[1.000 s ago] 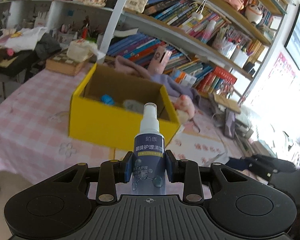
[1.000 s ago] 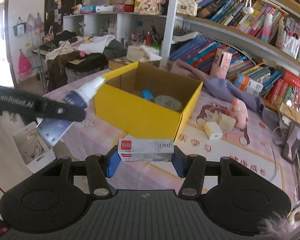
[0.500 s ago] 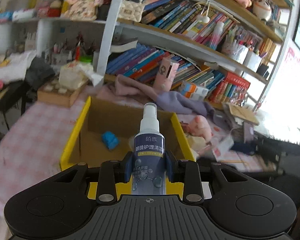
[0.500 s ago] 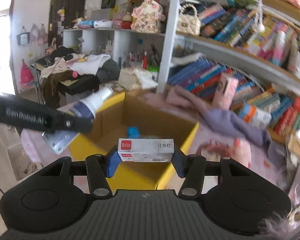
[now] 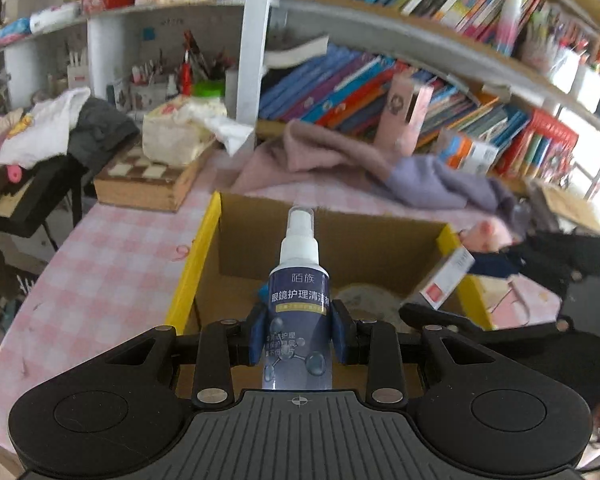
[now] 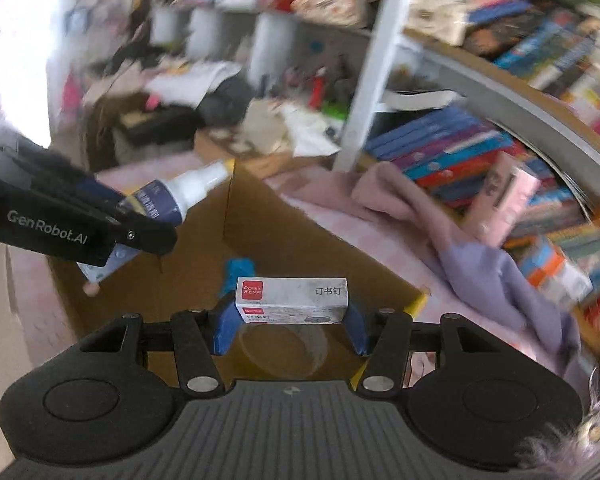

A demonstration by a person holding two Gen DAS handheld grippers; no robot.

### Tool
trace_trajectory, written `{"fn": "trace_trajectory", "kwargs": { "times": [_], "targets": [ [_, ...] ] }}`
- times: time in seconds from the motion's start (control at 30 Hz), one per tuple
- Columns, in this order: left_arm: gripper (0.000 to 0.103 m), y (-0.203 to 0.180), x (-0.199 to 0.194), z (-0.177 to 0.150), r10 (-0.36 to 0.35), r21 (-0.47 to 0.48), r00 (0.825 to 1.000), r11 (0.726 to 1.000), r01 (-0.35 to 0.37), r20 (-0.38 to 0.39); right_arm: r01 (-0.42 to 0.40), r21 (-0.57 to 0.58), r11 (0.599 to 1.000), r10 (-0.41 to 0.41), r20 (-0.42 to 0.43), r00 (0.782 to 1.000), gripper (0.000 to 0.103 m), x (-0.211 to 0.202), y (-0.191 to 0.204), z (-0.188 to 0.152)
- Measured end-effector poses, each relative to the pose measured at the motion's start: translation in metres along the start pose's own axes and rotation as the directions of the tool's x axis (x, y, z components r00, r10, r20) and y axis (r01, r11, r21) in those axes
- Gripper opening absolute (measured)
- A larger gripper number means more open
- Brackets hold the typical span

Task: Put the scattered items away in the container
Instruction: 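Carry the spray bottle and small white box over the yellow box with both tools, then open both tools to drop the spray bottle and small box into the yellow box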

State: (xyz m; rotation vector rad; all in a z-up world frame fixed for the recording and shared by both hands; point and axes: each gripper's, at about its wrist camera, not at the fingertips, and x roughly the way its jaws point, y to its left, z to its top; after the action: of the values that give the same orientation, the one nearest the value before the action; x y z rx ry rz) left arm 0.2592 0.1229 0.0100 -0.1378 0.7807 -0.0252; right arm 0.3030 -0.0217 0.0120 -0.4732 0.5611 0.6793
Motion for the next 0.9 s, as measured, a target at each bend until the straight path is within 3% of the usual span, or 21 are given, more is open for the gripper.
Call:
{"fn": "trace_trajectory", "kwargs": {
  "times": [0.23,0.73,0.87,0.9],
  "targets": [
    [0.031,0.015,0.045,0.003,0.036,-0.013,0.993,0.999,-0.037,-0.111,-0.057,-0.086,0.995,0.046,-0.116,0.992,0.052,0.054,-0.005,0.008],
    [0.035,0.01,0.076,0.01,0.05,0.068,0.978,0.997,-0.037,-0.201,-0.06,-0.058,0.997,0.049,-0.173,0.984,0.052,0.085,-0.001,0.013],
    [0.036,0.008,0.07,0.011,0.055,0.08,0.98,0.996,-0.041,-0.193,-0.025,-0.067,0.997,0.014,-0.16,0.987,0.062,0.083,0.0,0.013],
    [0.04,0.008,0.065,0.011,0.047,0.077,0.983,0.996,-0.034,-0.176,-0.021,-0.065,0.998,0.011,-0.153,0.988,0.066,0.081,-0.001,0.013]
  ]
}}
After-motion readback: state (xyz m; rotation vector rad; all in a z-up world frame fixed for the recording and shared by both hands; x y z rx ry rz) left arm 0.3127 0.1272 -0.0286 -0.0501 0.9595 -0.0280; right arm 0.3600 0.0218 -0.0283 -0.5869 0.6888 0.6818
